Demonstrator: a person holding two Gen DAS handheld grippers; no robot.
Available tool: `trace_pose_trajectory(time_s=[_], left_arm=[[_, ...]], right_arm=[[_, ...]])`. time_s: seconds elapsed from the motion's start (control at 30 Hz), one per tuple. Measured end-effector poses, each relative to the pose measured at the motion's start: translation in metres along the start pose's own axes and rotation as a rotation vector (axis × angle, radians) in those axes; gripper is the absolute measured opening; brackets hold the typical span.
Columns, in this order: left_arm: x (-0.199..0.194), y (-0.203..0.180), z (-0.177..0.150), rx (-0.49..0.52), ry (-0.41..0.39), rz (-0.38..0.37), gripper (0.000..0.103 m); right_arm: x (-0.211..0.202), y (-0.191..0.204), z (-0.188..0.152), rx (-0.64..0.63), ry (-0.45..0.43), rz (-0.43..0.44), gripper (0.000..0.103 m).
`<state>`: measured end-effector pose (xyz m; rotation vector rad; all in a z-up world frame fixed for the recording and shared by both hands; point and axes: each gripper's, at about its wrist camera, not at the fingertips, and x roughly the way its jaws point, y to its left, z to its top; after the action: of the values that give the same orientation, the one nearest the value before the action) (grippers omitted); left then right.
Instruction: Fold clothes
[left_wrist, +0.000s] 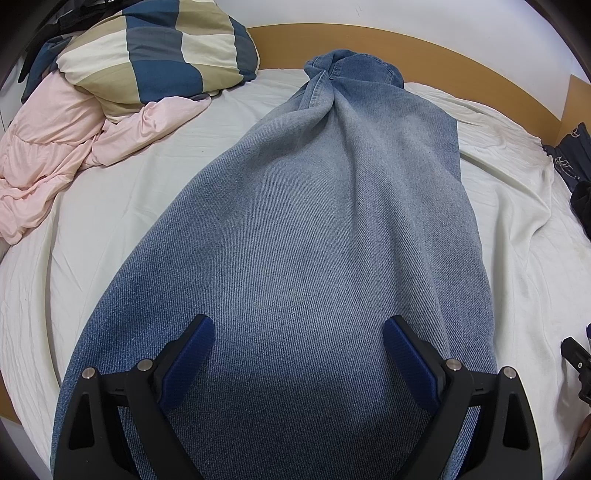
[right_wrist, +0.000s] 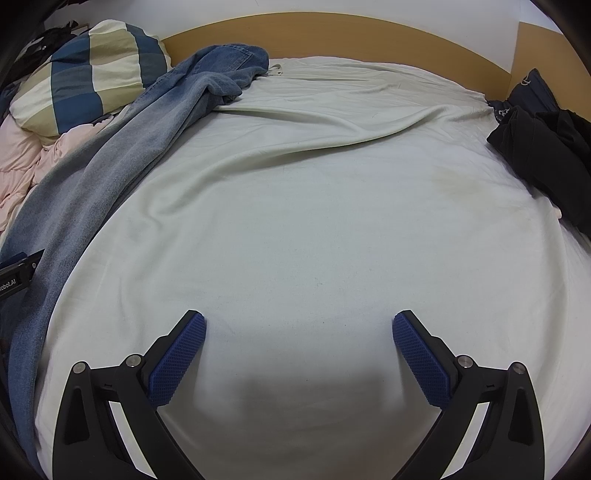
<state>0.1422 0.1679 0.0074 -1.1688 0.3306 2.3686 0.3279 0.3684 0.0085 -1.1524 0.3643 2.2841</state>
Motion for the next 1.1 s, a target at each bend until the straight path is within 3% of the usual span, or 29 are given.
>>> trace_pose_trajectory(time_s=[0.23,0.43,0.63,0.7,0.83,0.9,0.97,1.0,1.1], left_arm=[[-0.008,0.002,-0.007,0.011,-0.004,-0.019,0.095],[-0.029,0.013,-0.031,0.066,-0.029,-0.044,0.095],[-0.057,0.031,-0.071,0.148,-0.105,0.041,0.095],[-0.065,0.043,-0.087,0.131,-0.144,0.051,0.098],[-0.077,0.075,-0.099,0.027,-0.126,-0.013,0.098],[-0.086,0.083,-0.094,0.017,-0.137,0.066,0.097],[-0.094,0.092,-0.086,0.008,-0.173,0.192,0.097],[-0.096,0.099,-0.080,-0.005,-0.187,0.214,0.097],[-0.094,0.122,-0.059,-0.077,-0.207,0.178,0.097]], right_arm=[[0.000,-0.001,0.000,0.001,0.000,0.002,0.103],[0.000,-0.001,0.000,0.003,-0.001,0.005,0.103],[-0.001,-0.001,0.000,0.002,-0.001,0.004,0.103],[-0.001,-0.001,0.001,0.002,-0.001,0.004,0.103],[0.000,0.001,0.001,0.001,-0.001,0.001,0.103],[0.000,0.001,0.001,0.001,-0.001,0.001,0.103],[0.000,0.001,0.000,0.002,-0.001,0.001,0.103],[0.000,0.001,0.001,0.002,-0.001,0.001,0.103],[0.000,0.000,0.000,0.002,-0.001,0.001,0.103]])
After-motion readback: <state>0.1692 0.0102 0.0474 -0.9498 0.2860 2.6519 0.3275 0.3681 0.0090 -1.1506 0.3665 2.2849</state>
